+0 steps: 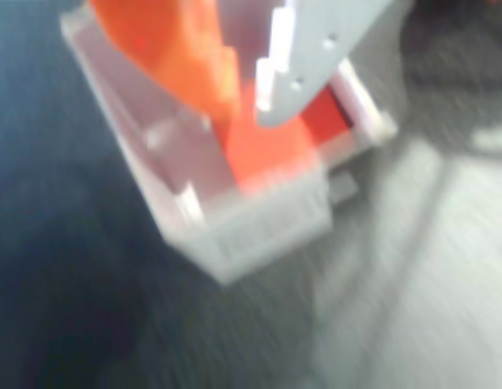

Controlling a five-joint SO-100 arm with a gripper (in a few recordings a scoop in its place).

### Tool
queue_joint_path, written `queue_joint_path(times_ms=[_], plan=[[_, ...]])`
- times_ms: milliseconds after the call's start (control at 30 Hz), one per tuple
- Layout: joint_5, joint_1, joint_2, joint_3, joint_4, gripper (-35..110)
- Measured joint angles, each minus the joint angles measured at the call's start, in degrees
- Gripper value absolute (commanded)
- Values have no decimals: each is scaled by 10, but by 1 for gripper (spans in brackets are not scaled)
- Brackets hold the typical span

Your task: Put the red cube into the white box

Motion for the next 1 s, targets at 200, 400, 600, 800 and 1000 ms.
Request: queue_joint_path(times_ms=[200,400,600,800,1000], plan=[[38,-91,-134,-76,-25,0],[130,-224,-163,-78,-41,0],[256,-377,-178,-81,-44,0],[346,-506,-154,-40,-56,0],[391,-571,-93,5,-56,0]])
